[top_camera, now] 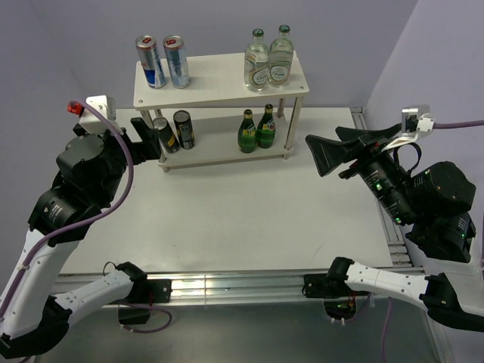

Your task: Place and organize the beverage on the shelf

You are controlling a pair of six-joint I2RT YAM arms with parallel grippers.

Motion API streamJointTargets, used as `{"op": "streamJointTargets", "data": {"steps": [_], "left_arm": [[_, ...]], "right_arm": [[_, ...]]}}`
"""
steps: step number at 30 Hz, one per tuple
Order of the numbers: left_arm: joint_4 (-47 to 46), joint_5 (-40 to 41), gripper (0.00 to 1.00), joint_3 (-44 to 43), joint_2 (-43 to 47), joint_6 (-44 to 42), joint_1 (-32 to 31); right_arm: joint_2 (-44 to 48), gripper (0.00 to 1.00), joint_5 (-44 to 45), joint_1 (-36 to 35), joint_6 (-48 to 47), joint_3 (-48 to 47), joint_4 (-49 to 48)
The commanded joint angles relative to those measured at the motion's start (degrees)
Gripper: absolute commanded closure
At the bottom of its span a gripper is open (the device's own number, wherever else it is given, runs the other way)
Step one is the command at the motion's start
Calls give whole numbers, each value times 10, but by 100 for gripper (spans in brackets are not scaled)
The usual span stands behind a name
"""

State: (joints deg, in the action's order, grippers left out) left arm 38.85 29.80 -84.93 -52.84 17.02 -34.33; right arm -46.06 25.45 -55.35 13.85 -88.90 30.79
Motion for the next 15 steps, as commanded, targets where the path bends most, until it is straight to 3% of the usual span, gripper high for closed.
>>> {"op": "streamJointTargets", "data": {"steps": [1,15], "left_arm": [[-12,3,1,6,8,-10,-1],[-10,15,1,8,7,-5,-2]], "right_arm": [[-3,0,2,1,-4,-3,-6],[1,0,-8,1,-17,7,-26]]}}
